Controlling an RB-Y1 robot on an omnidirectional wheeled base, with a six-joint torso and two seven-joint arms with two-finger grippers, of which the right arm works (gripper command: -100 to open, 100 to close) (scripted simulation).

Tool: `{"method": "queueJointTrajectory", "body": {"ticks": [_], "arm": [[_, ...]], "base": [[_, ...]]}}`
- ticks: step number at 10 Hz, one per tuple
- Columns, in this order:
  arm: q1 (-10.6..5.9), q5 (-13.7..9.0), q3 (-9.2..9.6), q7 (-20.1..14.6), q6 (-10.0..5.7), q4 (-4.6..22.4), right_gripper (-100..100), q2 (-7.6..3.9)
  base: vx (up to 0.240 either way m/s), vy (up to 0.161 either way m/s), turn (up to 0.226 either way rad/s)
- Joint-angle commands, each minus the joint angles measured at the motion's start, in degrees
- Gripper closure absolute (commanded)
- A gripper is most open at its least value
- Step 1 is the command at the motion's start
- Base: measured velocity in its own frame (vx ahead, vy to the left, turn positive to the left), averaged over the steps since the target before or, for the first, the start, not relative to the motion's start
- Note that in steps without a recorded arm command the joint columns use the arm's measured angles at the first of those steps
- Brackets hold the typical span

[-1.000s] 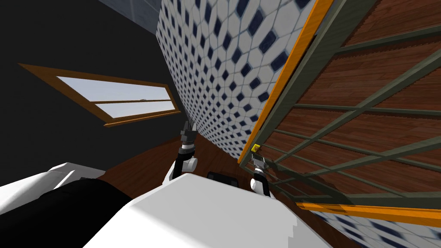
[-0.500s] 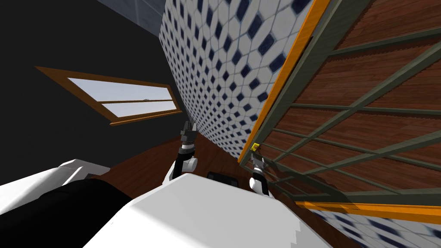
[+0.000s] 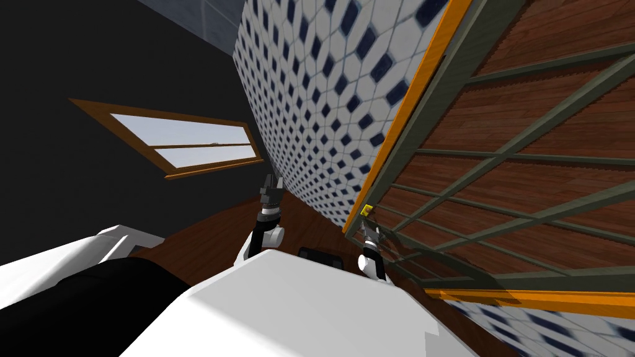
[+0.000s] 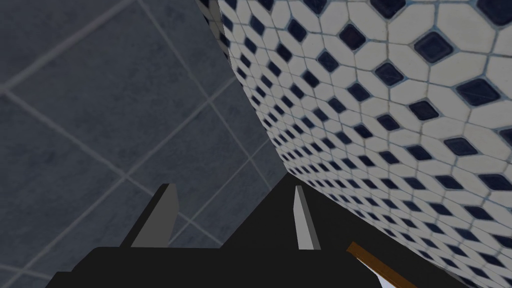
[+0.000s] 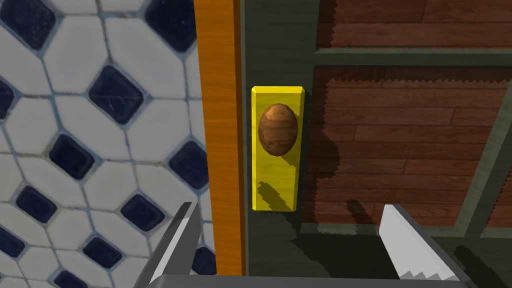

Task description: Pull the door open

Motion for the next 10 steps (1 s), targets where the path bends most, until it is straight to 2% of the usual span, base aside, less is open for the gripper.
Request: {"method": "queueJointTrajectory", "body": {"ticks": [1,2,7,8,9,10], "arm": [[0.59,-0.26,-0.21,-1.37,-0.37,0.38,-100,-1.25],[0.77,-0.34,-0.27,-1.80,-0.48,0.50,-100,-1.64],[2.96,-1.29,-1.04,-6.94,-1.85,1.95,-100,-6.35],[2.96,-1.29,-1.04,-6.94,-1.85,1.95,-100,-6.35],[2.45,-1.12,-0.81,-7.52,-2.68,3.24,-100,-6.33],[2.45,-1.12,-0.81,-7.52,-2.68,3.24,100,-6.33]], "base": [[0.126,0.017,0.089],[0.183,0.010,0.080],[0.215,-0.028,0.095],[0.160,0.003,0.038],[0.054,-0.003,0.002],[0.000,0.000,0.000]]}}
